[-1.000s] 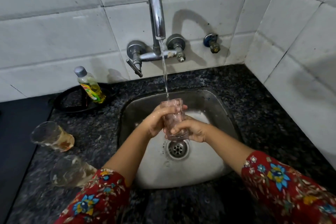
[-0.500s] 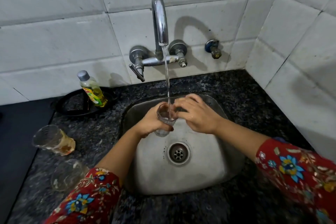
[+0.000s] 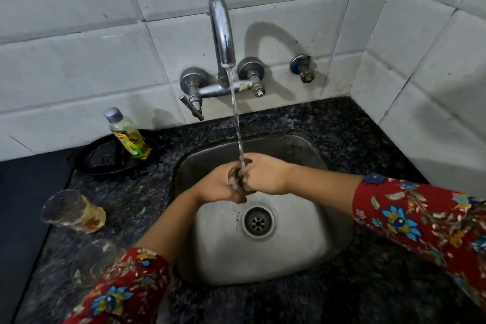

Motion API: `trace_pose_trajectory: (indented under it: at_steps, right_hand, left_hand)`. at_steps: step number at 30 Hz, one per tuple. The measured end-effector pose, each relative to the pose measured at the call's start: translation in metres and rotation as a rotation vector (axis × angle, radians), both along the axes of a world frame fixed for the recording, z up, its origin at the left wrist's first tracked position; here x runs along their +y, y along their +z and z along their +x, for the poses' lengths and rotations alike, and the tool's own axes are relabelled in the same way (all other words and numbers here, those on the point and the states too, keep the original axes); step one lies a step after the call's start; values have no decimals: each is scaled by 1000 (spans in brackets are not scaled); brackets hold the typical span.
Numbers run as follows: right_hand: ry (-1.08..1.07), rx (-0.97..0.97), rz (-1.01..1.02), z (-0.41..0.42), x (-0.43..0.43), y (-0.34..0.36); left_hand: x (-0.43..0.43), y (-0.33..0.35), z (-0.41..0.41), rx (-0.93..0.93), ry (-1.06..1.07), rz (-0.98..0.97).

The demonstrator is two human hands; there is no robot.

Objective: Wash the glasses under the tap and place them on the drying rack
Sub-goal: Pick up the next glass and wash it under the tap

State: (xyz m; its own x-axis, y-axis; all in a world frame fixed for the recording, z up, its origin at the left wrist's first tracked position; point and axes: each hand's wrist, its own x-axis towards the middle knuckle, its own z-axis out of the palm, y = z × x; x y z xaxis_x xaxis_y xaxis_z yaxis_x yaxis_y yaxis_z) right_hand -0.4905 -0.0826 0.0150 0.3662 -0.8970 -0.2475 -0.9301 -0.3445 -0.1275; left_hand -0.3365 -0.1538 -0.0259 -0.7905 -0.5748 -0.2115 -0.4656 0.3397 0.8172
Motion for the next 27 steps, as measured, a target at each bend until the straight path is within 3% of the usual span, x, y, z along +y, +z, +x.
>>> trace_pose_trajectory:
  at_steps: [3,5,8,10,11,16,18,20,23,25,27]
  right_hand:
    - [-18,132,177,15,4,-2]
    - [27,69,238,15,0,-1]
    - [173,170,64,4,-4,6]
    - [299,254,-60,2,-3,6]
    - [252,227,-40,5,-1,4]
    - [-201,-343,330,5,4,5]
    - [-386,-646,395,1,7,8]
    - [-515,-865,353,-1,10,14]
    - [-641,-1024,143,4,14,17]
    - [-716,-955,89,10,14,10]
    - [-753,-892,205,16,18,1]
  left_hand:
    - [18,-9,-5,74,191,-123]
    - [26,-10,-7,125,330,-158]
    - [17,-5,0,181,157,61]
    - [10,-1,5,111,6,57]
    - [10,-1,5,104,4,27]
    - [35,9,-6,-94,223,-343]
    - [40,9,-5,-119,255,-332]
    - [46,9,-3,23,305,-95]
    - [60,2,-2,289,522,343]
    - [65,-9,-4,299,721,586]
    - [63,-20,-6,328,843,888]
